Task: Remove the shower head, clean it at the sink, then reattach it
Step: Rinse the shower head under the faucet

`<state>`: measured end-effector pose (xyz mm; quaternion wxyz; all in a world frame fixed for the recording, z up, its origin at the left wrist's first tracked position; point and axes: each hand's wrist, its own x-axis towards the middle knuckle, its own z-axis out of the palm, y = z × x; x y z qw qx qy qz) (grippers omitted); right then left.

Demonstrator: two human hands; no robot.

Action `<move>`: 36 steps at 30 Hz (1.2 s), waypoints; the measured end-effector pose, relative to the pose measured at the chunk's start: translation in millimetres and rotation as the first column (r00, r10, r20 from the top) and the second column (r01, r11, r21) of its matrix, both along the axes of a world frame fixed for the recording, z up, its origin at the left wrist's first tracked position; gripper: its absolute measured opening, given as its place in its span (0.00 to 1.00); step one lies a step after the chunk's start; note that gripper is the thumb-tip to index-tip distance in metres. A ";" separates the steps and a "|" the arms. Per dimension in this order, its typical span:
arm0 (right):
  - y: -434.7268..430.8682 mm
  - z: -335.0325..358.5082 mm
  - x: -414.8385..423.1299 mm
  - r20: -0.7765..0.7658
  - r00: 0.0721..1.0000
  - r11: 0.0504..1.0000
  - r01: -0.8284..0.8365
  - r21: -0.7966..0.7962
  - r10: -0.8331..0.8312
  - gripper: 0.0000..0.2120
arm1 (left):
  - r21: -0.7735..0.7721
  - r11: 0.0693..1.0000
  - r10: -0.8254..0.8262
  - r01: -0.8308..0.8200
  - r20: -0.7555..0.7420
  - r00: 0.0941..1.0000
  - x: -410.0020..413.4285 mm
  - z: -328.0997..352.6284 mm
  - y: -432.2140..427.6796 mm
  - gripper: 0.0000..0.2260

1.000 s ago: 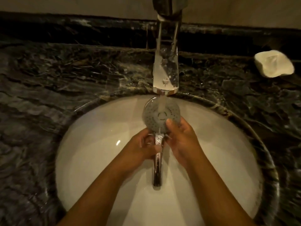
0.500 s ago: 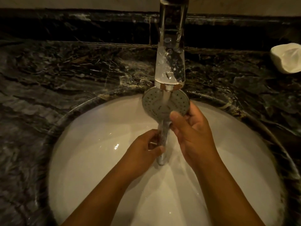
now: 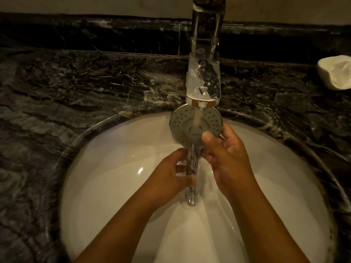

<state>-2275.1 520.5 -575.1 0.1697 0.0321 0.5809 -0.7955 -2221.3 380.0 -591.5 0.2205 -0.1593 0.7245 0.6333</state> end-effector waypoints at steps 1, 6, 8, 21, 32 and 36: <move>0.5 0.0 0.1 0.002 1.000 1.000 0.008 0.000 -0.008 0.20 | 0.036 0.999 0.021 -0.020 0.000 1.000 0.2 0.6 -0.5 0.23; 0.8 -2.6 0.9 0.006 1.000 0.998 0.016 0.057 -0.016 0.20 | 0.219 0.972 0.093 -0.089 -0.008 0.996 0.6 8.7 -5.5 0.19; 0.1 -5.6 1.4 0.012 1.000 0.996 0.003 0.093 -0.004 0.19 | 0.268 0.960 0.078 -0.076 0.002 0.997 0.7 10.7 -5.8 0.17; -2.4 -10.1 0.0 0.221 0.975 0.999 0.029 -0.039 -0.020 0.11 | 0.552 0.834 -0.043 -0.003 0.069 0.997 3.7 15.8 -7.1 0.10; -6.1 -9.8 0.4 0.390 0.921 0.978 0.098 -0.182 -0.019 0.17 | 0.395 0.918 -0.039 0.033 0.006 0.999 4.9 14.8 -3.7 0.14; -5.2 -6.6 0.4 0.421 0.907 0.966 0.087 -0.243 0.024 0.27 | 0.246 0.969 -0.013 0.023 -0.042 0.999 5.3 14.3 0.2 0.15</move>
